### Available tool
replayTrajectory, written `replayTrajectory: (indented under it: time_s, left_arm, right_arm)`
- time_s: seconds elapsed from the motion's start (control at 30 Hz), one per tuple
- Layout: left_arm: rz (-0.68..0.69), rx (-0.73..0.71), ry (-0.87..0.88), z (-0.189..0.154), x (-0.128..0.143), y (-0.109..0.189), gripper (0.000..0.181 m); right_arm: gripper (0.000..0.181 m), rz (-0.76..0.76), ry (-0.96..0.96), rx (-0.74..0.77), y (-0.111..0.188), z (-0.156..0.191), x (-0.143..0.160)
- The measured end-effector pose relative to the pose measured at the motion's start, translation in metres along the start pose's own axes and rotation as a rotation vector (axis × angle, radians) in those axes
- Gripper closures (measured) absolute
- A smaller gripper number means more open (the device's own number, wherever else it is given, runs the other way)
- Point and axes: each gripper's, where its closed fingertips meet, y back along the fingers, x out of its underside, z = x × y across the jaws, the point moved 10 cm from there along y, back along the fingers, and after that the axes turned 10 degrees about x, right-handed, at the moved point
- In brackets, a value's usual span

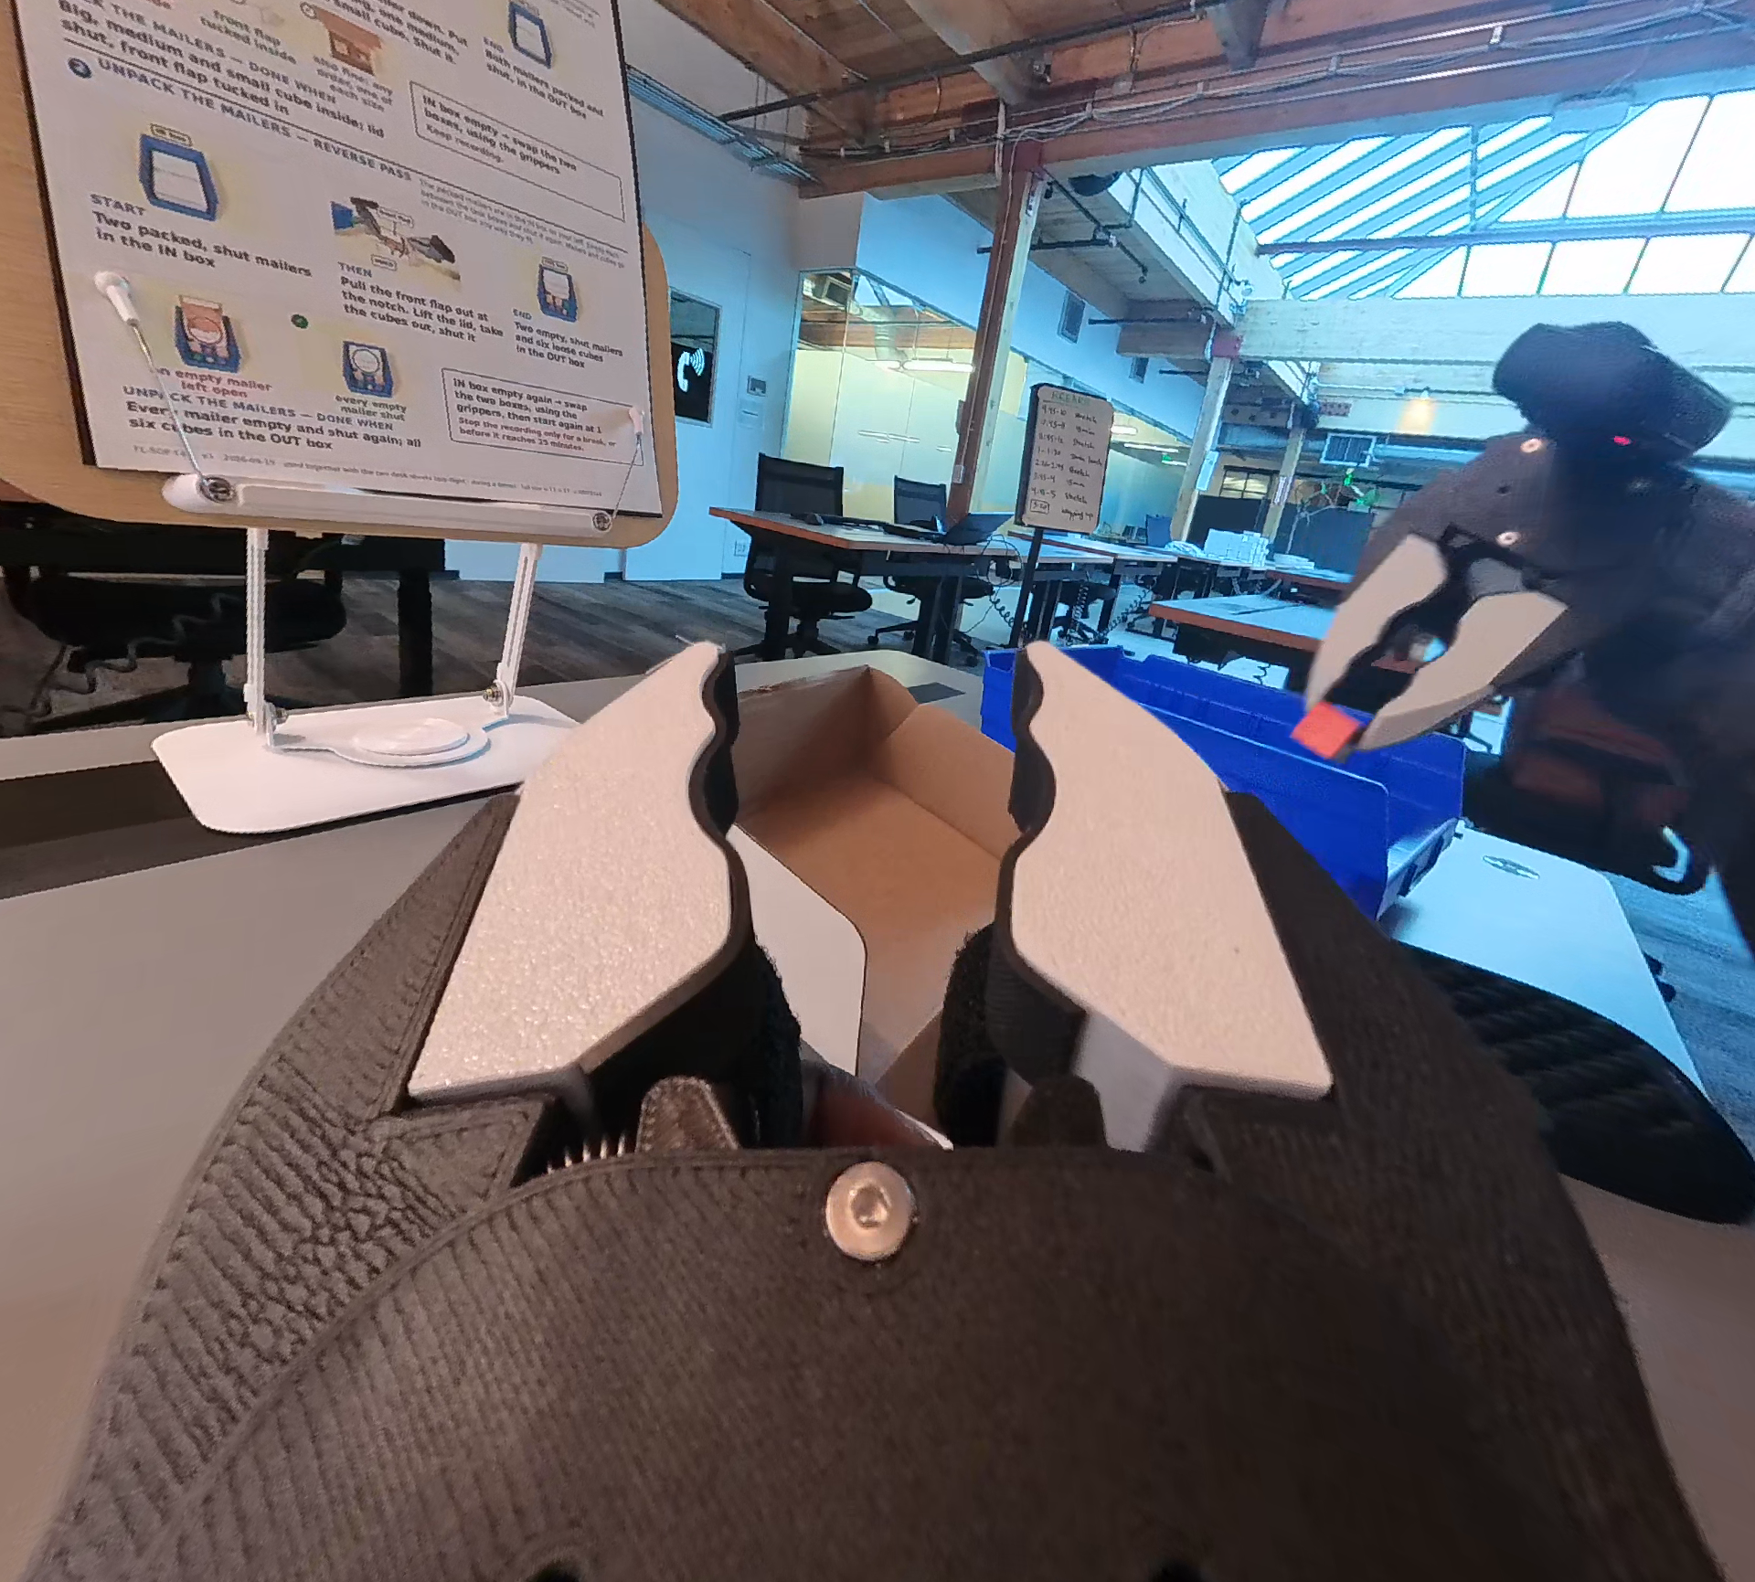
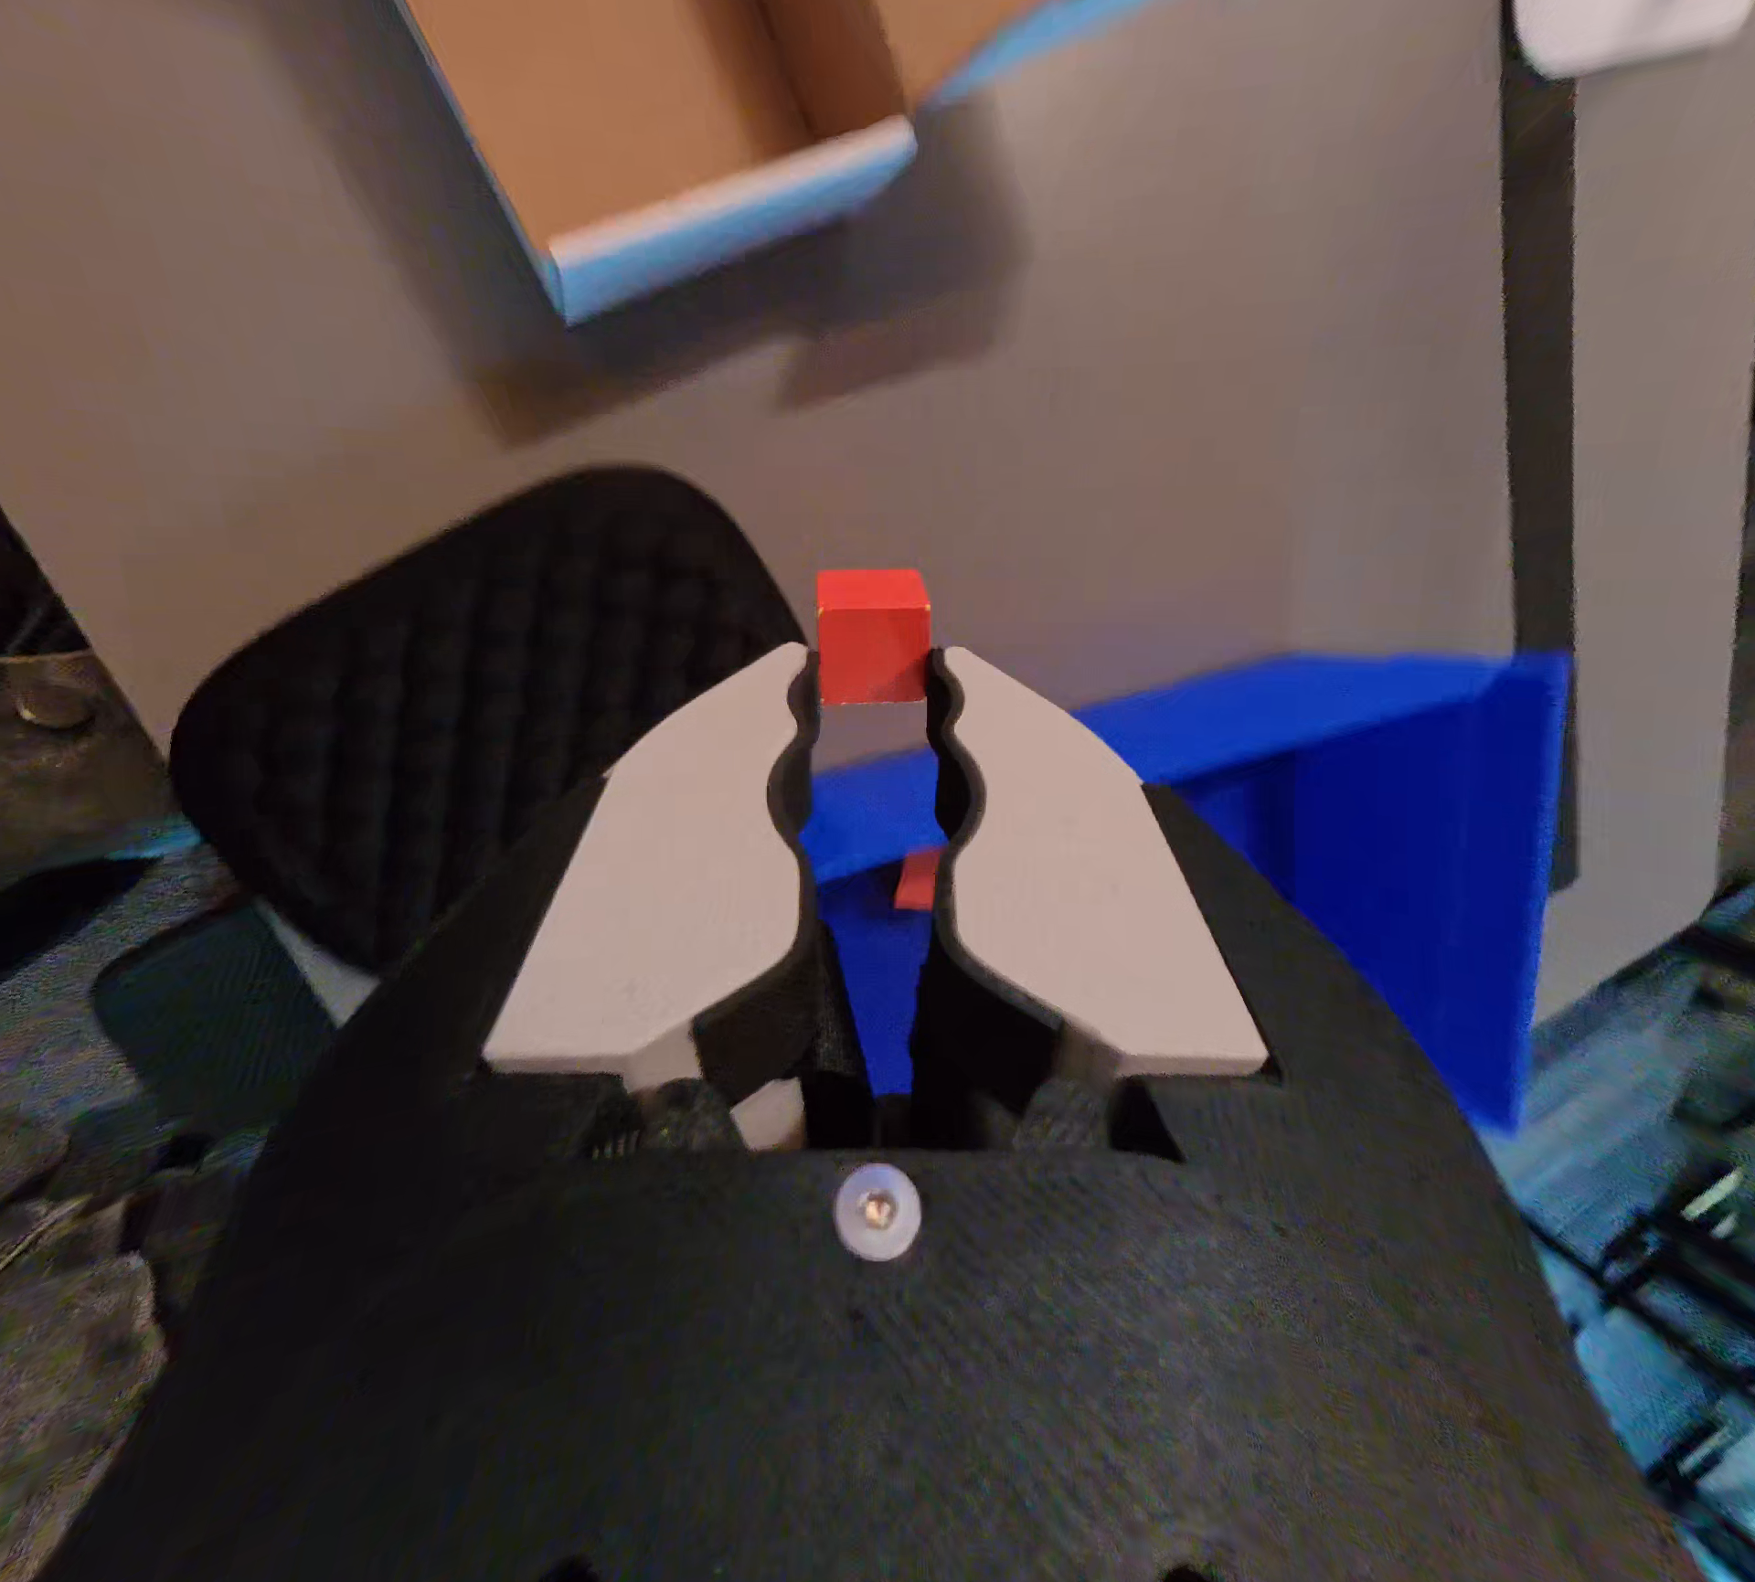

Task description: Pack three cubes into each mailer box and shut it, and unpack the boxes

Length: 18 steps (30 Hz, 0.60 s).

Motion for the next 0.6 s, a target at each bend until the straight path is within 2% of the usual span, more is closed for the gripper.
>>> replayTrajectory:
  time_s: [0.03, 0.17, 0.3, 0.5, 0.6]
  left_arm:
    - [0.004, -0.001, -0.001, 0.000, 0.000, 0.000, 0.126]
    - [0.014, -0.005, -0.008, 0.000, 0.002, -0.001, 0.126]
    - [0.024, -0.009, -0.011, 0.001, 0.004, -0.002, 0.126]
    - [0.036, -0.009, -0.014, 0.001, 0.005, -0.002, 0.126]
    - [0.036, -0.007, -0.008, 0.001, 0.005, -0.002, 0.126]
  right_arm:
    - [0.159, 0.026, -0.034, -0.002, 0.005, -0.002, 0.013]
    - [0.159, 0.149, -0.128, 0.024, 0.007, -0.009, 0.057]
    - [0.159, 0.257, -0.165, -0.021, -0.010, -0.009, 0.084]
    - [0.159, 0.347, -0.175, -0.149, -0.050, -0.004, 0.104]
    - [0.159, 0.344, -0.182, -0.183, -0.063, -0.002, 0.107]
